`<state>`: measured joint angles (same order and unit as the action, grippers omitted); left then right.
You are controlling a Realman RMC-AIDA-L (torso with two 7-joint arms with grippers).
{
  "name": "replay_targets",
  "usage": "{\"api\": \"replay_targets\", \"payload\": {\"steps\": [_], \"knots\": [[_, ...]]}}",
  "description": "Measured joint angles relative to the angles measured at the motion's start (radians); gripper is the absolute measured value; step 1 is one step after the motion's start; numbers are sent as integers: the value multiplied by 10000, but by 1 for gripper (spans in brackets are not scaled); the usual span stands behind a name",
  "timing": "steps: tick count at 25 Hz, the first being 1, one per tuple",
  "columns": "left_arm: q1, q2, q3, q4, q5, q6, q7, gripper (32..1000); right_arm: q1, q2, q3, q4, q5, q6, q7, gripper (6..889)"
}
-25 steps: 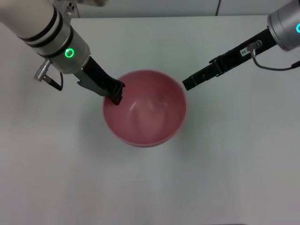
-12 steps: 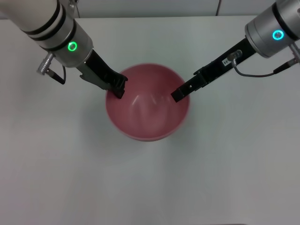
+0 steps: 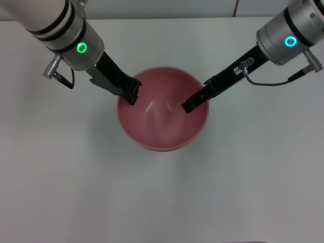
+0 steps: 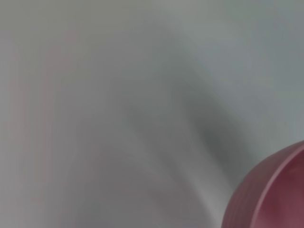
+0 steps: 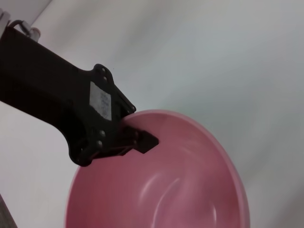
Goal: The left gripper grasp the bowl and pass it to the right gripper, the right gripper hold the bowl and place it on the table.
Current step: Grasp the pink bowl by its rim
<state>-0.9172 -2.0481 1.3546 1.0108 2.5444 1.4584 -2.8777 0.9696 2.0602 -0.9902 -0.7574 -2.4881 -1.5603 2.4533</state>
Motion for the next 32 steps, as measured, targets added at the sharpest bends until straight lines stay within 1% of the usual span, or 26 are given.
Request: {"api": "replay_targets", "payload": {"steps": [5, 9, 10, 12, 15, 18, 23, 32], "knots": [[-2, 2, 0, 10, 0, 4, 0, 114, 4, 0, -39, 12, -9, 181, -71, 806], [-1, 3, 0, 5, 20, 4, 0, 117, 3, -1, -339, 13, -17, 290, -86, 725], [-5, 4, 4, 3, 18, 4, 0, 118, 2, 0, -575, 18, -17, 376, -69, 705], [-14, 4, 13, 1, 18, 3, -1, 120, 1, 3, -790, 26, -15, 492, -37, 664], [-16, 4, 17, 0, 18, 2, 0, 122, 0, 16, -926, 29, -8, 560, 0, 603], [-16, 3, 17, 1, 17, 5, 2, 124, -11, 16, -918, 23, -12, 571, 4, 394], [5, 3, 14, 1, 20, 2, 0, 128, -21, 15, -927, 9, 2, 636, -11, 224], [39, 3, 14, 1, 18, 27, 71, 135, -55, 15, -944, -4, 12, 663, -51, 219]]}}
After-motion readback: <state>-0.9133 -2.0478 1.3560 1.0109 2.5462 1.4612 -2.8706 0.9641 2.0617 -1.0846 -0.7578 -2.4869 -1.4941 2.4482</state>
